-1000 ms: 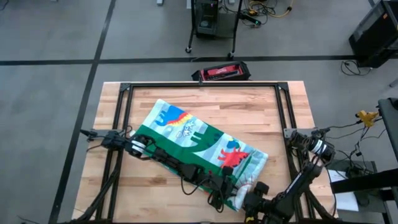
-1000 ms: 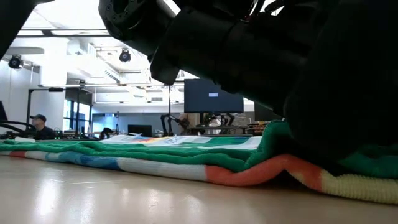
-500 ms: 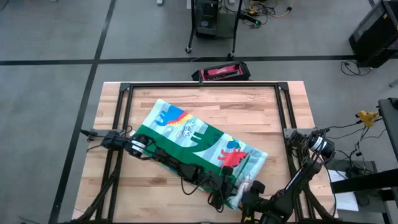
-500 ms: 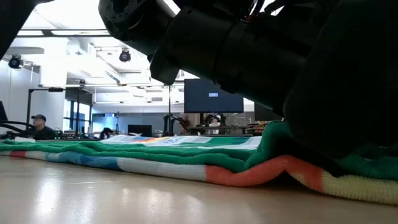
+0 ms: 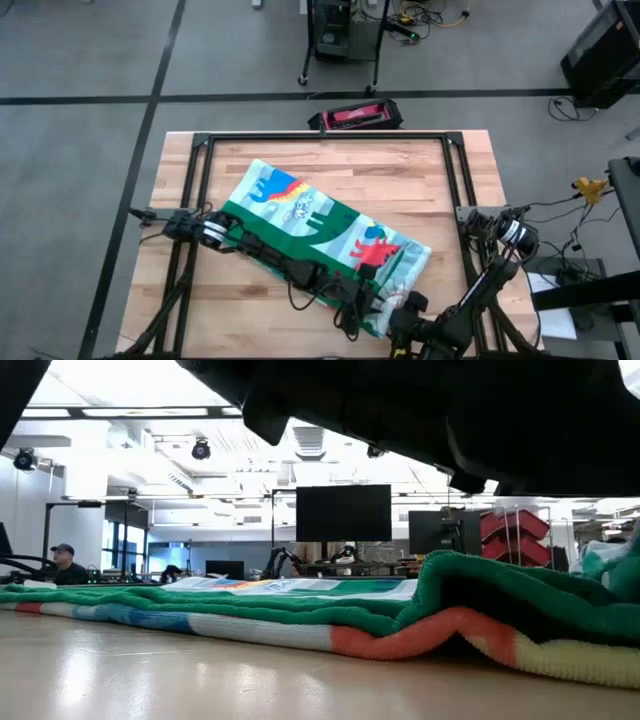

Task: Roll towel
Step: Roll the green towel

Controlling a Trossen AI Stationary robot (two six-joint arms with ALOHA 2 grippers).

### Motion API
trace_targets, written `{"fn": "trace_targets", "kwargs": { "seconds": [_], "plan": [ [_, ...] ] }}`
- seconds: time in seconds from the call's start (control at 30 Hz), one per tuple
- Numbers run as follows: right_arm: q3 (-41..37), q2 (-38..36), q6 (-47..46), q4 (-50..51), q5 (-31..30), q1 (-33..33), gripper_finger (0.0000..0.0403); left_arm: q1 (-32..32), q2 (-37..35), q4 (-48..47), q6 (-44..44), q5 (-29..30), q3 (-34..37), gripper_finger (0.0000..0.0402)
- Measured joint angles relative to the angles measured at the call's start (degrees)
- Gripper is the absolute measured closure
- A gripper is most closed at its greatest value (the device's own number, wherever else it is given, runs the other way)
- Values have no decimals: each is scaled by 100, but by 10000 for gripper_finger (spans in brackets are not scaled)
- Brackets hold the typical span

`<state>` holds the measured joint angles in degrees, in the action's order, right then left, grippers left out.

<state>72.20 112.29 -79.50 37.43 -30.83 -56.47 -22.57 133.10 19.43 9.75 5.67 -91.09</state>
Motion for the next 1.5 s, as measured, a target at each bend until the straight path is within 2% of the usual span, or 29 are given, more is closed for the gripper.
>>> {"fn": "trace_targets", "kwargs": {
  "seconds": [0.37,0.7,0.9,1.1,1.27,1.37,1.5],
  "plan": [
    [-55,9,-90,-4,108,0,124,-331,-1,-93,-187,-14,-3,283],
    [-43,-6,-50,10,123,-2,137,-339,188,-206,-373,-25,-3,283],
    [40,-17,79,46,121,-2,130,-339,338,-97,-592,-47,-5,283],
    [229,-230,-32,959,110,-161,124,-339,354,-104,-644,-64,-7,283],
    [151,-380,-520,1637,629,-411,131,-339,358,-100,-644,-66,-7,283],
    [-84,-378,-577,1536,970,-464,135,-334,358,-61,-644,-67,-7,283],
    [-531,-376,-579,1403,1011,-334,140,-332,360,-35,-646,-74,-5,283]
  ]
}}
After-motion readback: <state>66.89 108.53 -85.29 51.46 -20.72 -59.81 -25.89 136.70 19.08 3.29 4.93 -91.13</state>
